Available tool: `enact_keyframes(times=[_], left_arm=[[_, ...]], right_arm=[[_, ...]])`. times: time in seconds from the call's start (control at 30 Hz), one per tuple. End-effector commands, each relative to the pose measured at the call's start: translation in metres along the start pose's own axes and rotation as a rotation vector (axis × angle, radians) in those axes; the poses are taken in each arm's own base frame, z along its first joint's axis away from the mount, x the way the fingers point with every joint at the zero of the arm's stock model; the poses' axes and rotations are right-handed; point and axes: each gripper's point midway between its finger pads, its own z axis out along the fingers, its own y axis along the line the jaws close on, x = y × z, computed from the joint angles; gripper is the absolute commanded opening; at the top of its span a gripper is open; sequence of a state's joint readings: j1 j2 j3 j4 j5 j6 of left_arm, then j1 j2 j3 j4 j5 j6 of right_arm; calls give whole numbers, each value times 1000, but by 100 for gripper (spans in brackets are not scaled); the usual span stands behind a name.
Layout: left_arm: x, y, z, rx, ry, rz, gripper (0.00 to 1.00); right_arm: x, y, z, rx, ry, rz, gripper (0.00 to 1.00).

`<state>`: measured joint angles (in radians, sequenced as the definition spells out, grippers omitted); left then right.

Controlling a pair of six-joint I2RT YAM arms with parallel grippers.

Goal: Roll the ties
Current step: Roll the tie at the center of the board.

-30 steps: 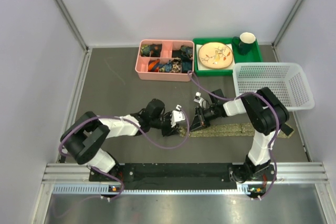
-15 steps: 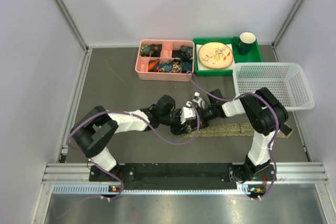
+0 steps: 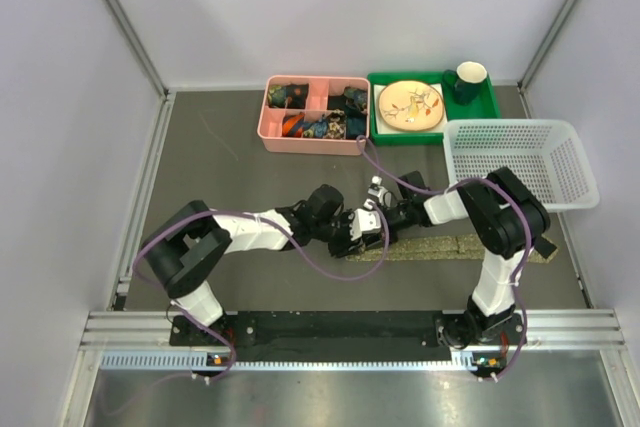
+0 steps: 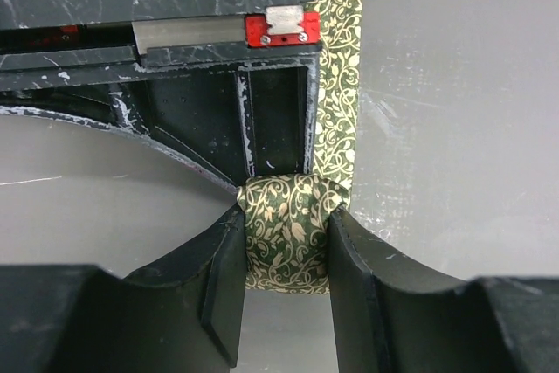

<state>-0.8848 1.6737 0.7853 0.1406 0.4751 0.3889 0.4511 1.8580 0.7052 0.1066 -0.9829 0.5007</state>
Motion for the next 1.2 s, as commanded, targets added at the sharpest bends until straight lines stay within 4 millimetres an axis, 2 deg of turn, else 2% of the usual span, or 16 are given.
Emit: enact_keyframes(times=[0.0,0.1,0.13,0.17,0.2,0.23,0.27,0.3,0.43,0.6,0.7,0.73,0.93,1.03,1.17], left_arm=[[55,-19,13,43,212,-35,38],[55,-21,13,61,276,-35,33],[42,-16,16,58,270,-11,32],[50,-20,11,73,333,-18,32],[53,-19,13,80,363,-8,32],[47,-14,14,76,371,2,33],[57,-17,10,94,424,-5,33],[58,-15,9,93,435,13,33],[66,-16,4,94,481,32,33],[72,-17,6,104,531,20,32],[74,-19,2,106,547,19,32],[77,-20,0,107,560,15,31],[93,-28,-9,119,599,1,31],[93,-28,-10,115,600,0,31],[93,-28,-9,118,602,3,32]], right_arm=[[6,-10,3,72,-13,-60,0],[5,-6,1,69,-20,-74,0],[5,-7,1,71,-19,-73,0],[6,-8,2,70,-16,-70,0],[9,-13,4,69,-4,-50,0],[10,-14,5,68,1,-41,0],[9,-14,6,62,5,-40,0],[10,-14,7,57,7,-32,0],[5,-3,1,31,-15,-53,9],[7,7,-9,7,-7,-47,23],[3,16,-17,-14,-8,-60,23],[4,13,-22,-6,-4,-43,23],[6,27,-40,-38,-1,-83,31],[9,36,-43,-74,-7,-69,38],[4,37,-38,-117,-36,-71,42]])
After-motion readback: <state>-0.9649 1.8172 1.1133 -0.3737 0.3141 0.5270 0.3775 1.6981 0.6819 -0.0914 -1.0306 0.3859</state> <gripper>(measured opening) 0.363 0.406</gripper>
